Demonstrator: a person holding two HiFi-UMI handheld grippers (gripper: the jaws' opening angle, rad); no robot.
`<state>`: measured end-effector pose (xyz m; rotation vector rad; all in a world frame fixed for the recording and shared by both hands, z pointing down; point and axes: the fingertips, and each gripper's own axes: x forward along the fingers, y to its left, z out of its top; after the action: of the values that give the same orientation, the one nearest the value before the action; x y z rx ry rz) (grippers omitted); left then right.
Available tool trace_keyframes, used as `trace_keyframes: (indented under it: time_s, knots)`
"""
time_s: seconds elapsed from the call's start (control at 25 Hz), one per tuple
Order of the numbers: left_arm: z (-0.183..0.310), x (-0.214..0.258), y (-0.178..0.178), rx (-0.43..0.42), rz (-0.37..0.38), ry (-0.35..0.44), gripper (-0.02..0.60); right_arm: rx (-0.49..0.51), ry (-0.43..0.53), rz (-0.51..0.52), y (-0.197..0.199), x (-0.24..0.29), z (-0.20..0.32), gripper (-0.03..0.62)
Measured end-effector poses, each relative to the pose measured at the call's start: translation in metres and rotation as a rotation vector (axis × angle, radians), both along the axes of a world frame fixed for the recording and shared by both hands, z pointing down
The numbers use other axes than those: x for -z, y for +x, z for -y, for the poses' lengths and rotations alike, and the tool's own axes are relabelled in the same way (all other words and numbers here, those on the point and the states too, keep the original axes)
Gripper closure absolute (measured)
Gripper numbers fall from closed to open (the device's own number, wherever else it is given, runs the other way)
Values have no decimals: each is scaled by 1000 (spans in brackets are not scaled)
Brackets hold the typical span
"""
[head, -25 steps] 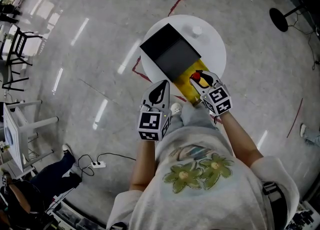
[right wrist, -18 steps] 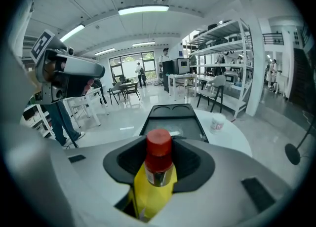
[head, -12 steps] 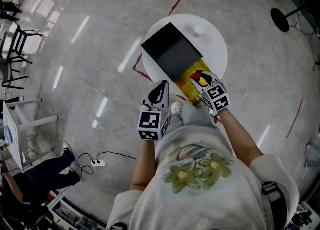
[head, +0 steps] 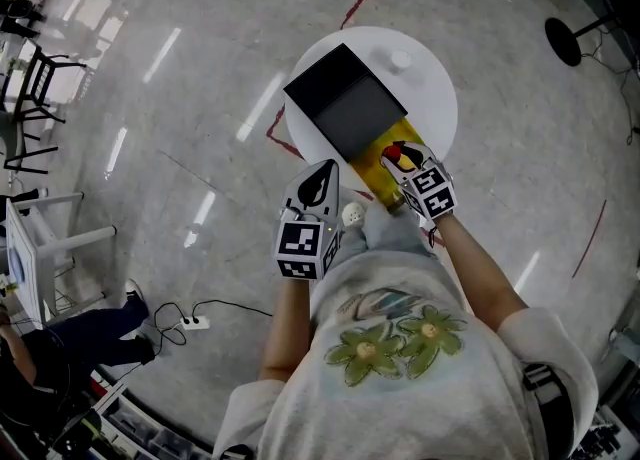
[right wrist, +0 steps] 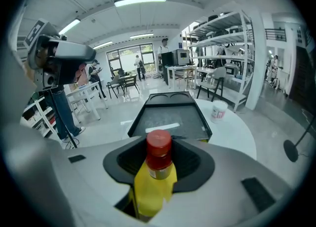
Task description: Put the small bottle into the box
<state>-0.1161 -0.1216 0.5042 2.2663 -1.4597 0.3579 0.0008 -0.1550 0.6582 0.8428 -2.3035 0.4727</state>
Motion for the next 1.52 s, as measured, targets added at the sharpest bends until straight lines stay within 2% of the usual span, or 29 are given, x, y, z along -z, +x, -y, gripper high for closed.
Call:
trace_keyframes:
  time_s: [0.64, 0.92, 1.36, 1.44, 1.52]
  knots:
    - [4, -7, -2, 0, 1, -27, 578, 12, -42, -73, 6, -32, -1, 445]
    - [5, -13, -1, -4, -2, -33, 578, 24, -34, -87, 5, -36, -2, 445]
    - [3, -10, 2, -7, -10, -29, 578, 49, 7, -165, 7, -38, -10, 439]
    - [2, -9, 4, -10, -10, -26, 578, 44, -7, -151, 6, -39, -10, 429]
    - [1, -7, 5, -13, -9, -21, 578, 47, -21, -132, 3, -40, -12, 368]
